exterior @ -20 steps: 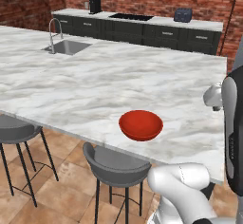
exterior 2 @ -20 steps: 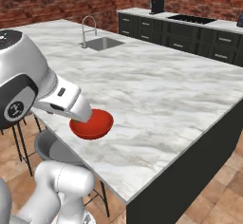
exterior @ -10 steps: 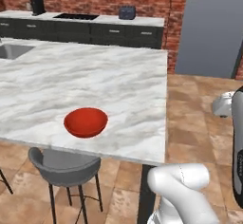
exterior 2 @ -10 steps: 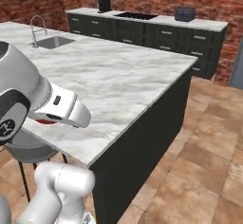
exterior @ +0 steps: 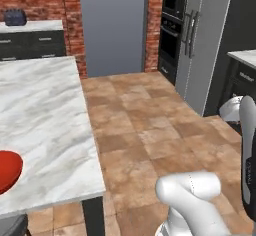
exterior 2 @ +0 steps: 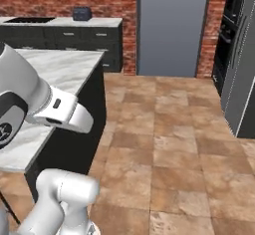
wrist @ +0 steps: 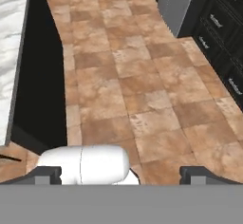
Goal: Pick up the bowls from the cabinet and place each bowl in front of a stool on the dining counter.
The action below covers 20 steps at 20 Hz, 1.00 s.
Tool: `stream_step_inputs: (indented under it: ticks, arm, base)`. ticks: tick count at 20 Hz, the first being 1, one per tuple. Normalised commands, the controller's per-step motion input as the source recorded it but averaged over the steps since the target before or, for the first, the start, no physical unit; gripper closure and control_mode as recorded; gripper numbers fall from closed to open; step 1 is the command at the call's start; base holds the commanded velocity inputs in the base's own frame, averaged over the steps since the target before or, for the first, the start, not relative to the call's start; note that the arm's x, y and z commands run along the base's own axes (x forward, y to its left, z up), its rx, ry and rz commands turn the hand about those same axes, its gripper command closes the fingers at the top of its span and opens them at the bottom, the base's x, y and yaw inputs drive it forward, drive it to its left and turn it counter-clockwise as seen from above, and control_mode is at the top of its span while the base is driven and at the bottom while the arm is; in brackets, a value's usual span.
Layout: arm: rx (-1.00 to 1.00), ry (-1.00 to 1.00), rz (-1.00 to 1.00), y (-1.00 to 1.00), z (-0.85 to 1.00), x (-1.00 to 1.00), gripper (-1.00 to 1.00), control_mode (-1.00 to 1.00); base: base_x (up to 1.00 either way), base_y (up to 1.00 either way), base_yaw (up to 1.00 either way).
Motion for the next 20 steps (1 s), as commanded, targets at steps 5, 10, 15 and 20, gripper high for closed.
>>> stream_step_inputs:
  ticks: [5, 10, 15, 20]
  arm:
    - [0.00, 0.00, 0.00, 0.00, 0.00, 0.00, -1.00, 1.00]
    - [0.00, 0.00, 0.00, 0.00, 0.00, 0.00, -1.00, 1.00]
    - [0.00, 0.00, 0.00, 0.00, 0.00, 0.00, -1.00, 1.00]
    - [0.00, 0.00, 0.00, 0.00, 0.00, 0.00, -1.00, 1.00]
  base:
    - [0.56, -1.00, -0.28]
    - [0.85, -0.85, -0.04]
    - [1.00, -0.15, 0.13]
    - [1.00, 0.04, 0.19]
